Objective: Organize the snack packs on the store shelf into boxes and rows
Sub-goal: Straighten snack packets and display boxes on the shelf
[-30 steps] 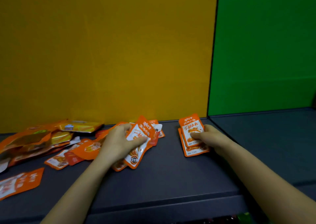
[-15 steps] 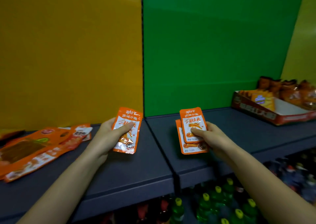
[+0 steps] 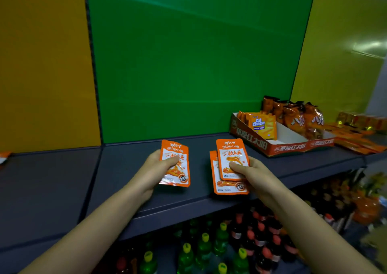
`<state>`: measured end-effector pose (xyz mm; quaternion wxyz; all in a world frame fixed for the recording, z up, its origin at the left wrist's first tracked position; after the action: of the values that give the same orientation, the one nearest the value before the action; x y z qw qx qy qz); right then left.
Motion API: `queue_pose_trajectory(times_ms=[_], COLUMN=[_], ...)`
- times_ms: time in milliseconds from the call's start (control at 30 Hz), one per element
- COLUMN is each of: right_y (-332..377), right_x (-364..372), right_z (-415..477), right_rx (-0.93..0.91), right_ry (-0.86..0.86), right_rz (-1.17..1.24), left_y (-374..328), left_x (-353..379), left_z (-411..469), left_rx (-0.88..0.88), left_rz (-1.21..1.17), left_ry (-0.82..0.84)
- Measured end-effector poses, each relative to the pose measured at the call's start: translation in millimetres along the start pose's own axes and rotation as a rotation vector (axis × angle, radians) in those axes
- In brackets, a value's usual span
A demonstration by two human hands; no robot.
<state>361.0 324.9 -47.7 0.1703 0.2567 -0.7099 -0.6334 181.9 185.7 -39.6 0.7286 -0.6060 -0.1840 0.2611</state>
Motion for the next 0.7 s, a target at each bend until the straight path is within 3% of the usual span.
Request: queue_pose_trajectory(times_ms=[300, 533, 700], right_y=[12, 17, 17], right_x=[-27, -23, -23], right_z=[75, 150, 191], right_rx=[-0.01, 0.063, 0.103], right_ry=[0.098, 0.238, 0.319], right_rz=[0.098, 0.142, 0.081], left_y=[8, 19, 29], left_x=[78, 106, 110], left_z=[73, 127, 154], left_rx=[0.019, -0.078, -0.128], left_rz=[0.017, -0.112, -0.139], left_ry=[0.037, 0.068, -0.021])
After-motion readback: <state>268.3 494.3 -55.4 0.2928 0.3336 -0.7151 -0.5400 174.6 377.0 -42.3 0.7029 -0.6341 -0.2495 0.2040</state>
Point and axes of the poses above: each hand's wrist, its own z-axis towards the middle knuckle, its own x-axis out of the palm, y = z × x, the point moved 3 cm from there along z, towards the middle knuckle, and after that the axes turned 7 degrees about x, right-handed, at the moved point
